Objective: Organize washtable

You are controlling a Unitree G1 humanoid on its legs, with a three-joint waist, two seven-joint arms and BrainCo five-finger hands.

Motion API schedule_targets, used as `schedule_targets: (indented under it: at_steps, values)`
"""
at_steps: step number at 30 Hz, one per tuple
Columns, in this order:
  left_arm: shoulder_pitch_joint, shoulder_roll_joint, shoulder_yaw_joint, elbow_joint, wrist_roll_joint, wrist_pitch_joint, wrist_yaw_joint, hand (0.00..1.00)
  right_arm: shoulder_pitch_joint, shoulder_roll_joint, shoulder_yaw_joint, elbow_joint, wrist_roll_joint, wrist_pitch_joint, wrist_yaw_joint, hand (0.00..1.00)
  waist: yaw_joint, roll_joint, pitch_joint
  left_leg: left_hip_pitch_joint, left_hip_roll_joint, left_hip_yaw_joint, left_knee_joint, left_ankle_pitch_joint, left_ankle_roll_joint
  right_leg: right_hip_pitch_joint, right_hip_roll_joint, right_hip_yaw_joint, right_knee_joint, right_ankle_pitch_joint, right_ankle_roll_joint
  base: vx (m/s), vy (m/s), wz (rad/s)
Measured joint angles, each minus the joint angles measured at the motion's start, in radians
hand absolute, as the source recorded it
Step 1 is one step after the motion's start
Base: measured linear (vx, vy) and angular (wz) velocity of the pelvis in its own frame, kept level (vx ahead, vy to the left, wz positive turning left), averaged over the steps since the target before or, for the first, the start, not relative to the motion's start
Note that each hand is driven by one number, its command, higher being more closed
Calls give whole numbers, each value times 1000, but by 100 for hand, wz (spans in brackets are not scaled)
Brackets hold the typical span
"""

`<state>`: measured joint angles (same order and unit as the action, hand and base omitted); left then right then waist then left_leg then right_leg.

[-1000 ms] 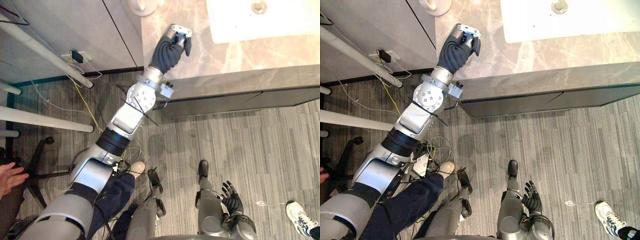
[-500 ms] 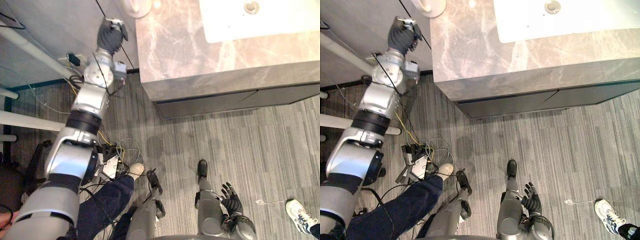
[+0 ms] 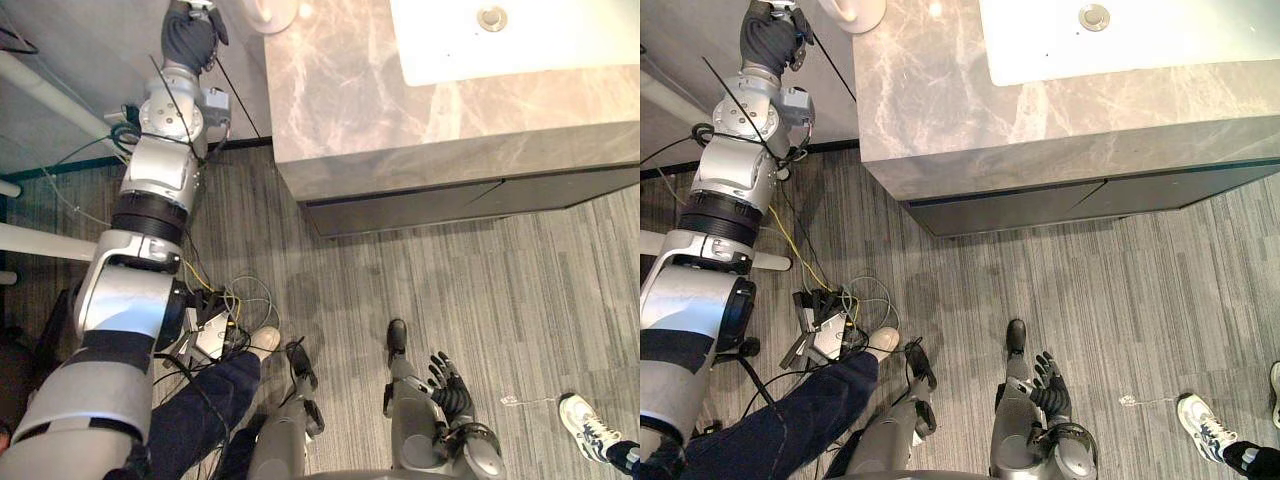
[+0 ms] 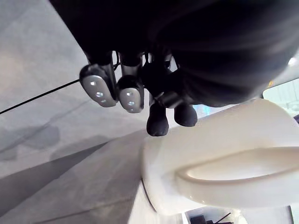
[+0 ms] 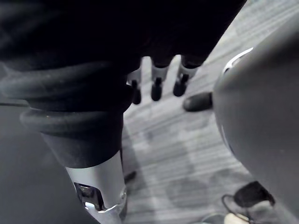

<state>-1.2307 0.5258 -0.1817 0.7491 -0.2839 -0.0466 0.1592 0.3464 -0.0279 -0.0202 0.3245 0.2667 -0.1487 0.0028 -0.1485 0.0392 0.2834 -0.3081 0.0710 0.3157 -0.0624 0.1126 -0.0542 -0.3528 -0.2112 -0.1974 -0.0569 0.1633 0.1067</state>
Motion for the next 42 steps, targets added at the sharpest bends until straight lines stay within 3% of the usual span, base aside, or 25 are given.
schedule_targets:
  at_steps: [15,23,42]
  values:
    - [-46,-32,-57,-55,-59,-8,18,100,7,0,-2,35,11,1,-1,0,0,-3,0,-11,-5,-16,6,0,0,2,-3,-19,0,0,0,1,0,3]
    - [-6,-54,-96,-174,-57,-22,16,100,1,1,-16,76,21,2,-2,0,-3,-4,0,-11,-8,-21,8,0,0,5,-2,-21,-1,0,0,0,0,0]
    - [35,-110,-133,-180,-35,-22,15,100,-8,0,-20,91,44,3,-5,0,-4,-5,-1,-11,-8,-24,8,0,0,5,-2,-21,-3,0,0,0,0,0]
